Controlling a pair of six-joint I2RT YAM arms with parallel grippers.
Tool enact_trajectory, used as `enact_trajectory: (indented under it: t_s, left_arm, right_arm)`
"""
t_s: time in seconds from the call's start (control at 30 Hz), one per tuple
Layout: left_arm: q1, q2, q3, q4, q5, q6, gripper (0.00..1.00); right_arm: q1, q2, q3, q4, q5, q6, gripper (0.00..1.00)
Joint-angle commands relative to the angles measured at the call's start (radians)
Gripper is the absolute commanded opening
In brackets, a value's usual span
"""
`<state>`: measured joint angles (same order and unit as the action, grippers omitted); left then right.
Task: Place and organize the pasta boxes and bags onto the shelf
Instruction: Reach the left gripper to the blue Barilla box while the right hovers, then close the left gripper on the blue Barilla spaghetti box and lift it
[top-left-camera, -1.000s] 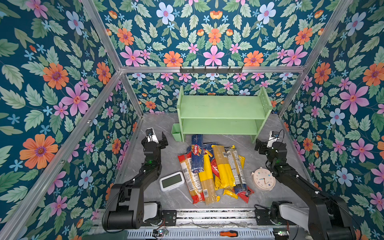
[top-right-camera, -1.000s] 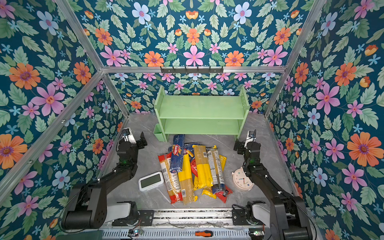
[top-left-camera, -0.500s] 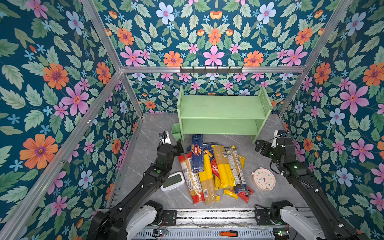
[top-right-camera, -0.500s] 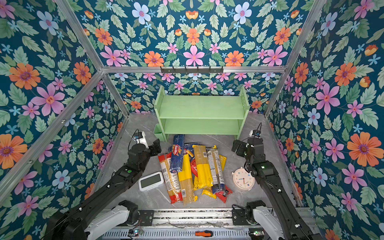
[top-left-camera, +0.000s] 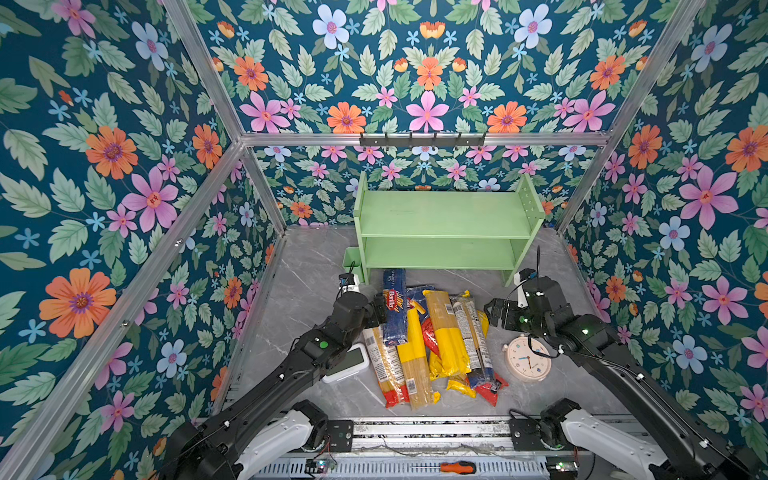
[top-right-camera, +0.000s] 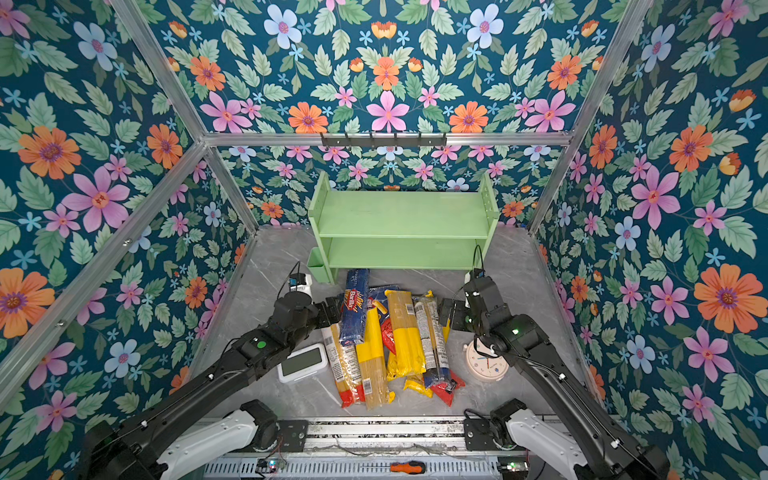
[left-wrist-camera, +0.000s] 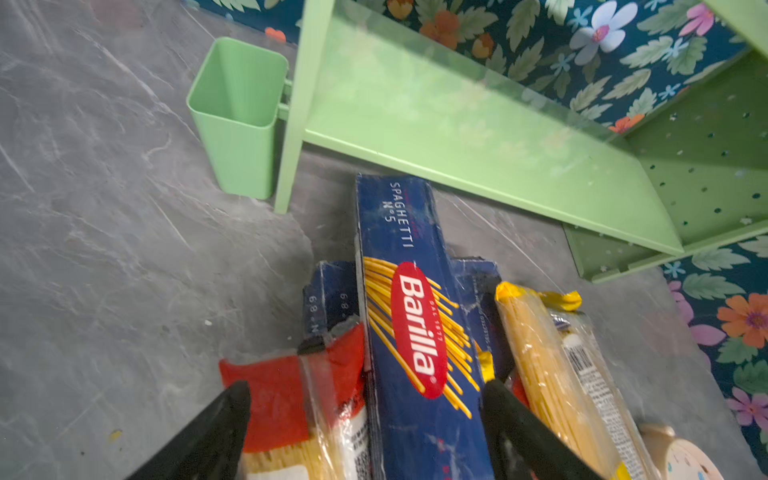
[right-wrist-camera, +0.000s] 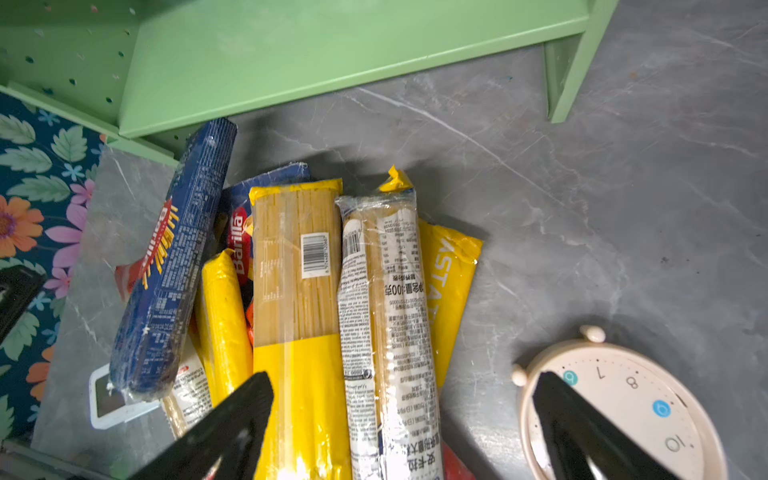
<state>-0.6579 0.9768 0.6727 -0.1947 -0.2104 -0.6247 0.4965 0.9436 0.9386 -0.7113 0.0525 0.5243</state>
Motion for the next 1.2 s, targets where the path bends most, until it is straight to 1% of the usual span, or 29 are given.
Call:
enact_trajectory:
  t_s: [0.0,0.1,0.2,0.4,0.63,0.77,0.9,1.17]
  left_arm:
    - [-0.028,0.038,0.038,-0.074,-0.008,-0.013,0.89]
    - [-0.05,0.087,0.068,-0.101,-0.012,-0.006,0.89]
    - [-0.06,0.132,0.087,-0.117,-0.014,-0.004,0.89]
    - [-0.096,0.211,0.112,-0.114,-0.003,-0.016,0.87]
    - [-0.145,0.341,0.172,-0.122,0.001,-0.022,0.87]
    - [-0.16,0.392,0.197,-0.144,-0.003,-0.036,0.86]
    - [-0.179,0.401,0.194,-0.152,0.007,-0.065,0.88]
    - [-0.236,0.344,0.209,-0.191,-0.028,-0.126,0.9]
  right_arm:
    - [0.061,0.031,0.021,-0.034,0.037,0.047,0.99]
    - [0.121,0.064,0.044,-0.041,0.066,0.052,0.99]
    - [0.148,0.082,0.052,-0.044,0.075,0.066,0.99]
    - [0.152,0.067,0.05,-0.08,0.092,0.081,0.99]
    - [0.151,0.05,0.048,-0.122,0.132,0.069,0.99]
    - [0.151,0.052,0.034,-0.108,0.13,0.058,0.99]
    - [0.151,0.058,0.032,-0.095,0.119,0.05,0.99]
    - [0.148,0.076,0.037,-0.092,0.127,0.029,0.99]
